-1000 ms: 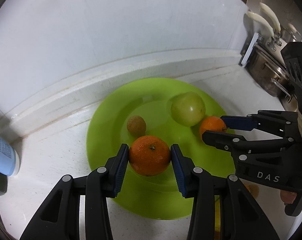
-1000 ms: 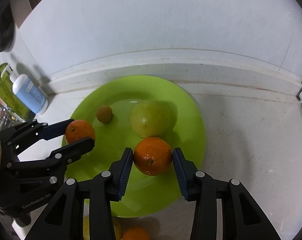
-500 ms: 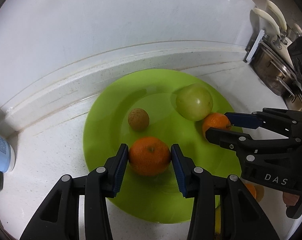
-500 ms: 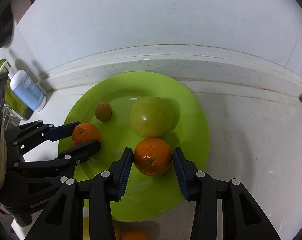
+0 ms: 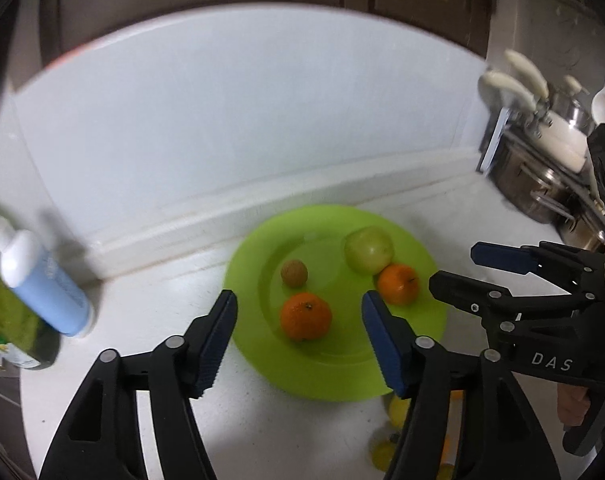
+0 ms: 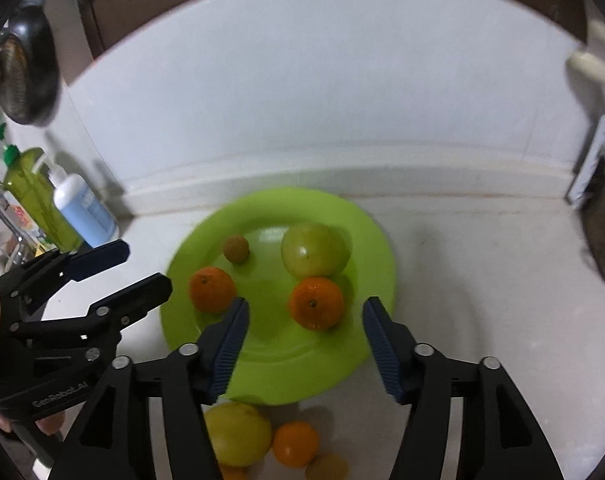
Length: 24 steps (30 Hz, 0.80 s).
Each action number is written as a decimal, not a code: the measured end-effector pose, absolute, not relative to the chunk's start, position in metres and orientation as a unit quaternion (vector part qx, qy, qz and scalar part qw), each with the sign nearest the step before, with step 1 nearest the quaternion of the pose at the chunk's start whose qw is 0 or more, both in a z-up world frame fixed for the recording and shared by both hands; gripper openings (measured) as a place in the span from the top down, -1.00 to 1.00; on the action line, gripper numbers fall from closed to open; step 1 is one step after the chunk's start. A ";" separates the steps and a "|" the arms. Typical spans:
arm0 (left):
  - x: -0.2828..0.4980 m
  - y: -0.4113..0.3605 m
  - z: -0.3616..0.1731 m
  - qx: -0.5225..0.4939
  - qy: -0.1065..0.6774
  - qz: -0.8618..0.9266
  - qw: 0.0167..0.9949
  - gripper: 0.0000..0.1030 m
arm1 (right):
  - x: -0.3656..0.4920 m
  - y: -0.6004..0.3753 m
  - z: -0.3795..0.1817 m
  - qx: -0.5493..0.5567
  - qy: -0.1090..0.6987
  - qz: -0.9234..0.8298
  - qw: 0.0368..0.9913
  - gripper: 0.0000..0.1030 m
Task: Organize fruits
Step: 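Withdraw both tools from the plate toward the remaining fruits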
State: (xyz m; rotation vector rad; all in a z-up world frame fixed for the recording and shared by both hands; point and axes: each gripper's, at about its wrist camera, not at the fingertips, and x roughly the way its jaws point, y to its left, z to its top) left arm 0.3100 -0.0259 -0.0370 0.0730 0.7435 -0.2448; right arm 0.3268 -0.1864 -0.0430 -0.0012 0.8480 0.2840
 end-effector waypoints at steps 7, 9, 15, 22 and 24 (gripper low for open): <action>0.271 -0.028 -0.014 0.043 0.327 -0.115 0.937 -0.47 | 0.285 -0.190 -0.010 -0.020 0.348 0.116 0.930 -0.31; 0.260 -0.030 -0.011 0.046 0.321 -0.115 0.939 -0.47 | 0.270 -0.194 -0.003 -0.024 0.337 0.110 0.935 -0.31; 0.232 -0.041 -0.007 0.057 0.305 -0.117 0.943 -0.49 | 0.242 -0.199 0.003 -0.038 0.323 0.100 0.940 -0.31; 0.207 -0.049 -0.011 0.068 0.301 -0.120 0.944 -0.50 | 0.214 -0.208 0.003 -0.035 0.317 0.088 0.944 -0.31; 0.203 -0.050 -0.015 0.069 0.306 -0.121 0.942 -0.50 | 0.207 -0.210 0.000 -0.035 0.318 0.086 0.944 -0.31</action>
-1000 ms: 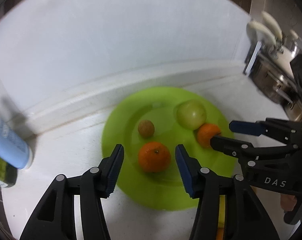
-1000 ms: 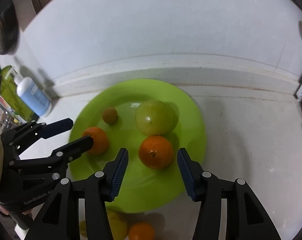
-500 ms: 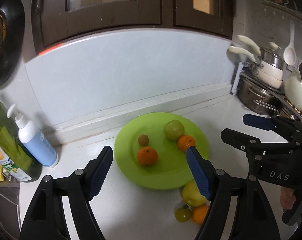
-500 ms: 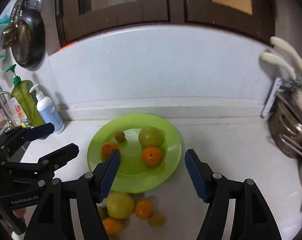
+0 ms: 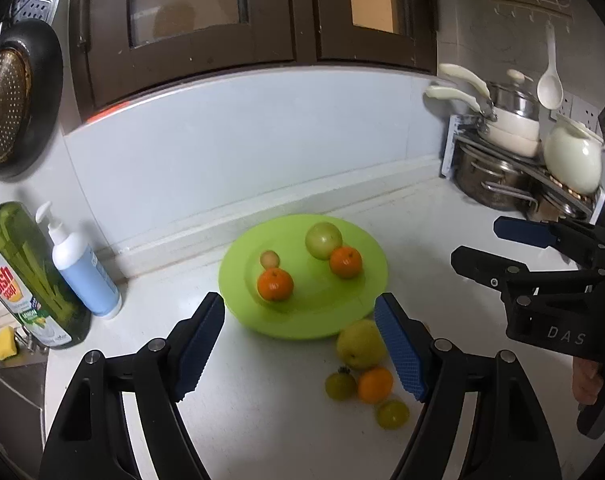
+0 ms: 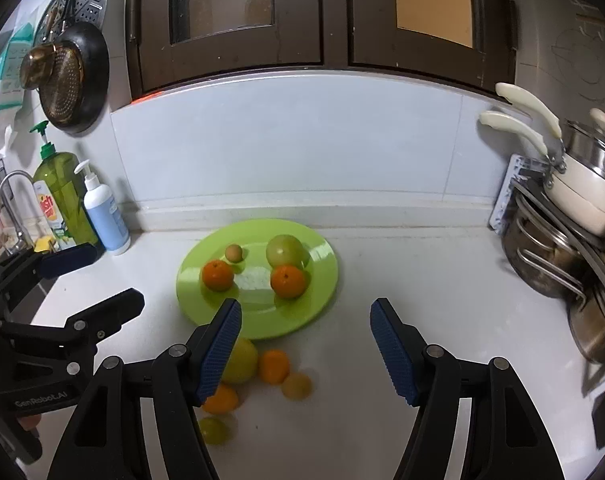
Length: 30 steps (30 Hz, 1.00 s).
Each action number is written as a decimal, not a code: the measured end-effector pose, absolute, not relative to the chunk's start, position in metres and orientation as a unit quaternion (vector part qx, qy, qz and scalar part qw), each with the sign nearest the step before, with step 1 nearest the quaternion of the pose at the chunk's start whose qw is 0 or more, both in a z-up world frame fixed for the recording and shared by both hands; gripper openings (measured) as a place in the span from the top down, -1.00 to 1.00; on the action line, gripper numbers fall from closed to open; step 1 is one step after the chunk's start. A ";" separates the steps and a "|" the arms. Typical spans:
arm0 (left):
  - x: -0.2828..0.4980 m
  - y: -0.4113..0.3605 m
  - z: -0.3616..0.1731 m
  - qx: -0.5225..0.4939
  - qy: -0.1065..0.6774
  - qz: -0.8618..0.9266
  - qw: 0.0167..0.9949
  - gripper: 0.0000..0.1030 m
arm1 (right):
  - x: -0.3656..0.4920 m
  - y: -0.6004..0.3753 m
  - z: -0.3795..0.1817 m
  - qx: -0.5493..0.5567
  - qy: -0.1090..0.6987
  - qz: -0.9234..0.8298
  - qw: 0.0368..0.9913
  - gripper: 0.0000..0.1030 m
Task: Organize fruits
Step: 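Withdraw both tools from the plate toward the remaining fruits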
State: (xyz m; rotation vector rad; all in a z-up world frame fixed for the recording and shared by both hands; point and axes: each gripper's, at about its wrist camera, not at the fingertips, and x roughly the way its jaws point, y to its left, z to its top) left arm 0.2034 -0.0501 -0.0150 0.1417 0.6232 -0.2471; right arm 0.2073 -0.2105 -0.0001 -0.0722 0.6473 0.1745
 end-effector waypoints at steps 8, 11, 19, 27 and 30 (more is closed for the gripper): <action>0.190 -0.047 -0.040 0.073 0.328 -0.125 0.934 -0.50 | 0.192 -0.210 -0.019 -0.043 0.336 0.079 0.938 -0.31; 0.185 -0.046 -0.048 0.078 0.332 -0.126 0.932 -0.50 | 0.187 -0.209 -0.028 -0.047 0.344 0.078 0.935 -0.31; 0.182 -0.047 -0.072 0.096 0.349 -0.132 0.923 -0.49 | 0.184 -0.206 -0.053 -0.051 0.367 0.078 0.925 -0.31; 0.190 -0.050 -0.091 0.099 0.363 -0.152 0.914 -0.32 | 0.192 -0.205 -0.075 -0.056 0.387 0.078 0.917 -0.31; 0.193 -0.051 -0.096 0.100 0.365 -0.162 0.911 -0.26 | 0.196 -0.206 -0.080 -0.055 0.393 0.079 0.914 -0.31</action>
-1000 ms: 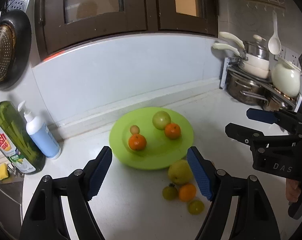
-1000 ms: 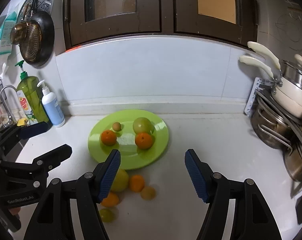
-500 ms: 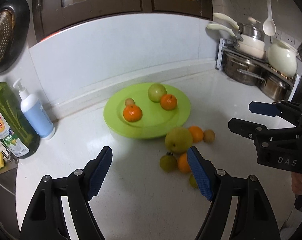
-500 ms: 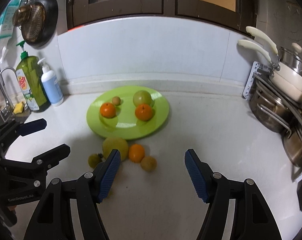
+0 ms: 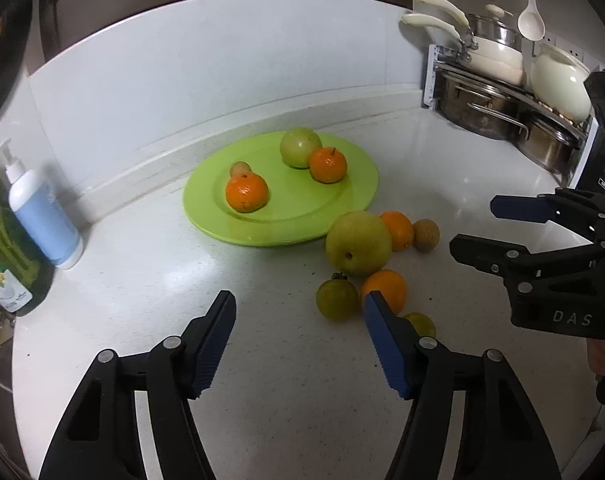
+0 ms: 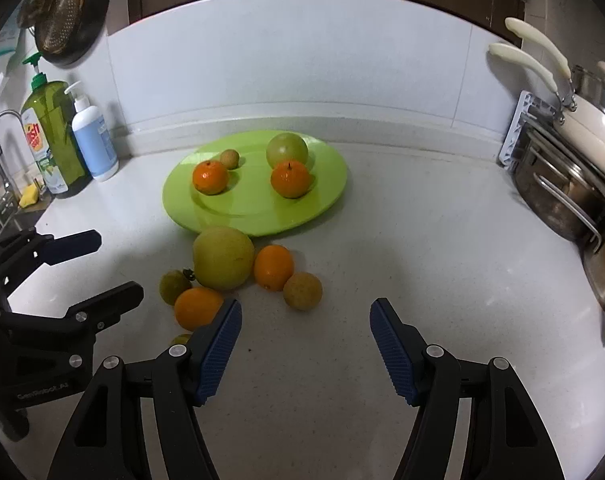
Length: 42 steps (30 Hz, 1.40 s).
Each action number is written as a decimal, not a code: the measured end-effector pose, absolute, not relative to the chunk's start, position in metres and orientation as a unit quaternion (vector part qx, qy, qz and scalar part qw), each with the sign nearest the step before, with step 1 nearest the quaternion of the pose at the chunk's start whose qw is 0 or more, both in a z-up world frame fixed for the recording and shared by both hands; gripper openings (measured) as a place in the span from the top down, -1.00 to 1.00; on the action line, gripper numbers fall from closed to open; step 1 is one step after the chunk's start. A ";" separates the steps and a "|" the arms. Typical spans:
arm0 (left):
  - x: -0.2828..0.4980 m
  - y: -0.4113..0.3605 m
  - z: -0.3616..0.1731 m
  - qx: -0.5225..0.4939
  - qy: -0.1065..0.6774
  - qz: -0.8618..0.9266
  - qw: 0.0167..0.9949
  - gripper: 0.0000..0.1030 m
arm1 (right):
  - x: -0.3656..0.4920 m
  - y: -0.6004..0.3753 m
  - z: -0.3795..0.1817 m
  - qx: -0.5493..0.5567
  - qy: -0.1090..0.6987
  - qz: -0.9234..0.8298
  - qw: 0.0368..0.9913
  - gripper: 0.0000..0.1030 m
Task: Organize fruits
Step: 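Withdraw both tools from the plate toward the remaining fruits, then close the left tool on a small green fruit while the right tool grasps a brown fruit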
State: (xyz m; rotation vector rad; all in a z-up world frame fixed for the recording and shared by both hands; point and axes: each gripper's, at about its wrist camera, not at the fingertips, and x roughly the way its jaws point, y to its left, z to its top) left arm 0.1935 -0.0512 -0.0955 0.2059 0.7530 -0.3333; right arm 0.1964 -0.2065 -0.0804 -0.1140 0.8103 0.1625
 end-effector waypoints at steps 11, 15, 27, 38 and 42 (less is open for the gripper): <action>0.207 -0.052 -0.109 0.097 0.375 -0.187 0.903 -0.03 | 0.208 -0.203 -0.093 -0.064 0.401 0.085 0.910 -0.20; 0.212 -0.053 -0.113 0.089 0.379 -0.193 0.901 0.12 | 0.213 -0.203 -0.096 -0.059 0.405 0.091 0.908 -0.08; 0.222 -0.056 -0.117 0.076 0.389 -0.215 0.893 0.20 | 0.228 -0.204 -0.107 -0.047 0.418 0.099 0.902 0.18; 0.224 -0.060 -0.120 0.072 0.402 -0.220 0.886 0.43 | 0.232 -0.203 -0.112 -0.043 0.426 0.105 0.897 0.41; 0.224 -0.059 -0.120 0.071 0.404 -0.217 0.886 0.43 | 0.232 -0.202 -0.112 -0.045 0.425 0.105 0.898 0.42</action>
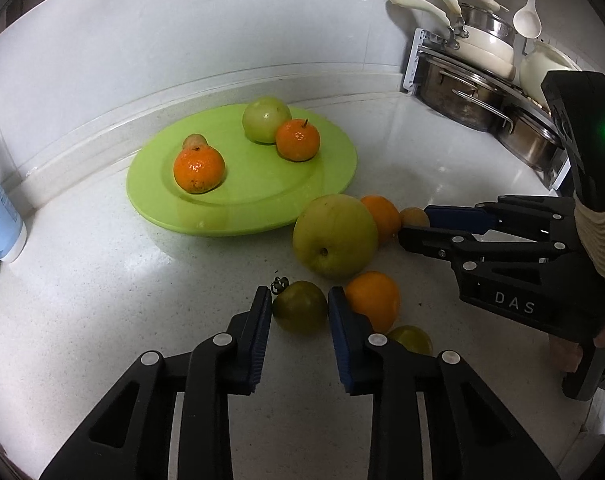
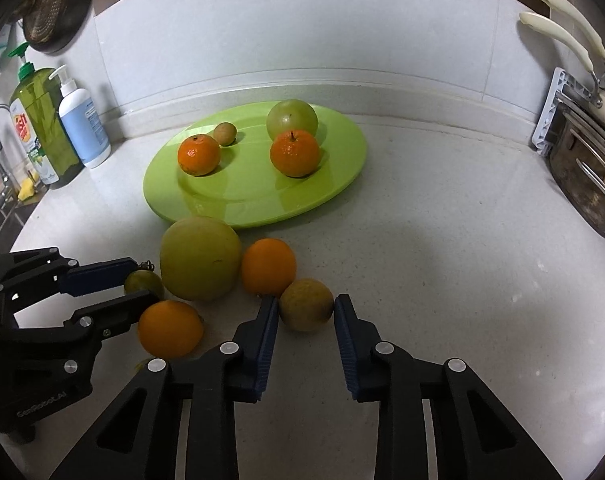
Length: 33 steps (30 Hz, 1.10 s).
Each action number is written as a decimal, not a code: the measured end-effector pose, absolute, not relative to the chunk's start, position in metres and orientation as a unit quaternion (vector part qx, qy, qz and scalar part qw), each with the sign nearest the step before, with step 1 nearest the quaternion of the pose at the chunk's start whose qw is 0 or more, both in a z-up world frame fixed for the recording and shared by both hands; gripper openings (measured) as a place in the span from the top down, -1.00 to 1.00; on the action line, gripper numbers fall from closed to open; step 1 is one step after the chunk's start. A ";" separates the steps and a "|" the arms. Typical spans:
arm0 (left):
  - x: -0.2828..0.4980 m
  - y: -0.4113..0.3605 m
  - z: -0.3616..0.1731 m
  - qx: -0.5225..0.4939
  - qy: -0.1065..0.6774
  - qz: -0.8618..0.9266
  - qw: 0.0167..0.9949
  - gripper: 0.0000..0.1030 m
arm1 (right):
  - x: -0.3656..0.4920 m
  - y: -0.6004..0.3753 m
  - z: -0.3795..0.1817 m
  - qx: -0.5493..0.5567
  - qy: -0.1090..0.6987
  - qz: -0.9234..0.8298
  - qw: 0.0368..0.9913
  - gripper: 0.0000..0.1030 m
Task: Organize fruits
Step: 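Close the left tool on a small green fruit while the right tool grasps a brown fruit, then carry both small fruits over the green plate and open both tools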
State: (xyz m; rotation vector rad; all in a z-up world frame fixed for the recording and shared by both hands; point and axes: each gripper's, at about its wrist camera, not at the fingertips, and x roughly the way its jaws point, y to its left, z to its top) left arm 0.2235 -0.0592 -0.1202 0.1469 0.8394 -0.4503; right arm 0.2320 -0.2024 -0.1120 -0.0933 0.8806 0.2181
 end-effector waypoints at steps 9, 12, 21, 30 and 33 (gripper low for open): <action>0.216 -0.055 -0.106 0.064 0.392 -0.203 0.895 0.43 | 0.223 -0.204 -0.103 -0.033 0.420 0.106 0.901 0.42; 0.211 -0.054 -0.099 0.064 0.385 -0.200 0.899 0.43 | 0.217 -0.203 -0.097 -0.033 0.416 0.109 0.902 0.42; 0.202 -0.047 -0.072 0.056 0.358 -0.188 0.913 0.43 | 0.205 -0.198 -0.070 -0.031 0.390 0.119 0.913 0.42; 0.215 -0.038 -0.044 0.060 0.327 -0.171 0.927 0.43 | 0.221 -0.183 -0.039 -0.041 0.356 0.135 0.924 0.42; 0.225 -0.033 -0.036 0.064 0.319 -0.165 0.931 0.43 | 0.233 -0.175 -0.031 -0.042 0.353 0.146 0.923 0.42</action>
